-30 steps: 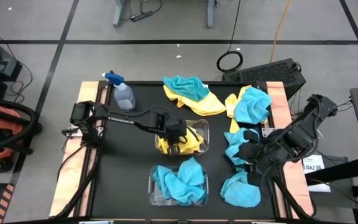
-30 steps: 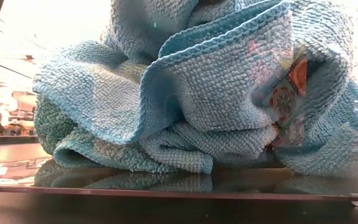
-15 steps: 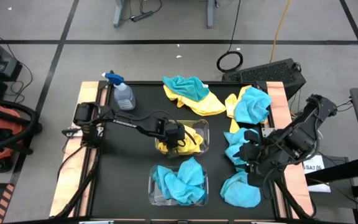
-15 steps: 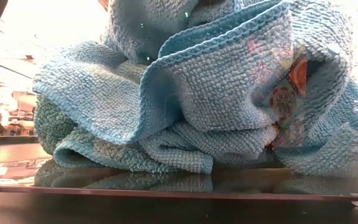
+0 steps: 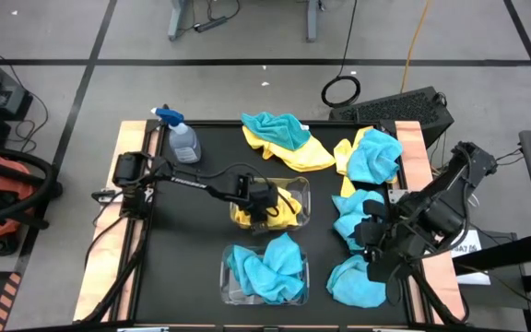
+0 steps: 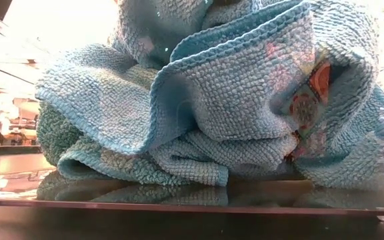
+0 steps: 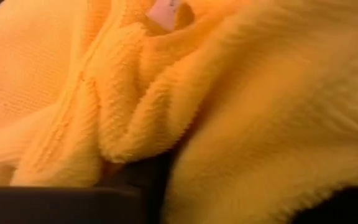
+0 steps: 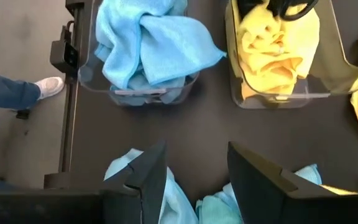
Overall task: Sort microfiber towel by color & place in baskets
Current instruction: Put the yellow microfiber cloth into the top transparent bin
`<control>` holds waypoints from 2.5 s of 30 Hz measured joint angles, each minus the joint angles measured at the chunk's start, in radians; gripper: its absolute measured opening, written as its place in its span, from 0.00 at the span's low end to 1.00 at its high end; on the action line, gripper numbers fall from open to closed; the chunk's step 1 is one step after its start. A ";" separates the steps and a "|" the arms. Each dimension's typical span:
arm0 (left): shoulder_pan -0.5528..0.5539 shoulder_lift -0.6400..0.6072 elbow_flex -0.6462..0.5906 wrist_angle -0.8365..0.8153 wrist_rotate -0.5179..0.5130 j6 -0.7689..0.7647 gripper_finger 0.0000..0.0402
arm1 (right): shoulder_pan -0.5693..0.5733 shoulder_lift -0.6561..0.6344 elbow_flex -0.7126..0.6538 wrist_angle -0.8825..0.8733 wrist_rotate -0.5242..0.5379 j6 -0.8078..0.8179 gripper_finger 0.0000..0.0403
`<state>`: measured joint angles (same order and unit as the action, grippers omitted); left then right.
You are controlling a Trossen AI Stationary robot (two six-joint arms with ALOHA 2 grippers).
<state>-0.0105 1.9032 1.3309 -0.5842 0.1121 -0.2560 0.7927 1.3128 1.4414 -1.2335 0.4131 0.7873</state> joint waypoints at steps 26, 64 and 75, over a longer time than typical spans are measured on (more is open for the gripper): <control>-0.036 -0.002 0.458 -0.457 0.062 0.088 0.55 | 0.241 0.000 -0.332 0.117 -0.041 0.396 0.44; 0.030 0.256 0.384 -0.286 -0.004 0.162 0.05 | 0.316 0.000 -0.409 0.264 -0.026 0.477 0.46; 0.024 0.212 0.512 -0.416 0.079 0.160 0.36 | 0.322 0.043 -0.409 0.295 0.033 0.430 0.59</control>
<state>0.0132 2.1152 1.8429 -1.0004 0.1912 -0.0959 1.1149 1.3563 1.0328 -0.9386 0.4461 1.2176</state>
